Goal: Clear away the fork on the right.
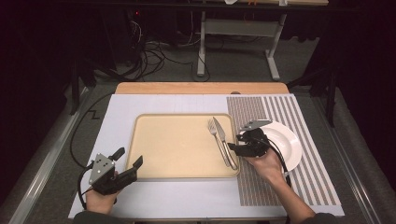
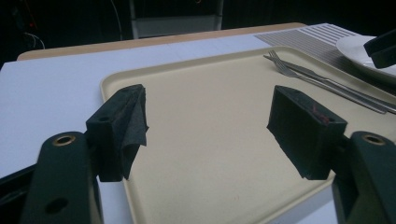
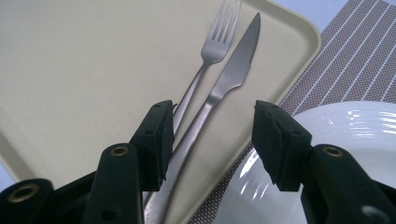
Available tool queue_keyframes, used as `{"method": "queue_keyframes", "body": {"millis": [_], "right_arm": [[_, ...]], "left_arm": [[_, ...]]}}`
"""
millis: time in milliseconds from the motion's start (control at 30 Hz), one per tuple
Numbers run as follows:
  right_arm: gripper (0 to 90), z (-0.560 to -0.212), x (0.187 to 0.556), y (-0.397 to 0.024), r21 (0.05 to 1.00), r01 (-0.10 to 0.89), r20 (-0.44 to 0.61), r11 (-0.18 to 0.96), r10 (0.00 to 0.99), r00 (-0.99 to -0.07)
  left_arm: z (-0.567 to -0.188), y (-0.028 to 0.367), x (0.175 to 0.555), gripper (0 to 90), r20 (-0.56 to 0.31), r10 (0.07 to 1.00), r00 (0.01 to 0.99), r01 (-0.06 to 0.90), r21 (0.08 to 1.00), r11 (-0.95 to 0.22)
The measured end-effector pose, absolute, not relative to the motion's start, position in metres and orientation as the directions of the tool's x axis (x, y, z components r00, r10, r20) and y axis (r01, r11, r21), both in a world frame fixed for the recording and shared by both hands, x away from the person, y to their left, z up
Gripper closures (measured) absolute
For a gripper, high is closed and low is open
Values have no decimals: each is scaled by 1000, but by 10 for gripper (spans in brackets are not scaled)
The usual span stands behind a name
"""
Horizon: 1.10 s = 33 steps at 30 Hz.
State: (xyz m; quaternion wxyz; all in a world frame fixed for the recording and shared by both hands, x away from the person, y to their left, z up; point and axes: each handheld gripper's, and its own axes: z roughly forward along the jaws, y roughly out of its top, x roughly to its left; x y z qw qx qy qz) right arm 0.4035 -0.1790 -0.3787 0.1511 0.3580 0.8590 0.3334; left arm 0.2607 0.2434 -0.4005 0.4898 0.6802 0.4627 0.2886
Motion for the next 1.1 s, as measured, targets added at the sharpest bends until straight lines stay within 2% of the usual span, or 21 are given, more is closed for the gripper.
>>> {"method": "queue_keyframes", "body": {"millis": [1100], "right_arm": [[483, -377, 387, -209, 716, 507, -9, 479, 733, -680]], "left_arm": [[-401, 243, 261, 275, -71, 910, 408, 361, 929, -89]]}}
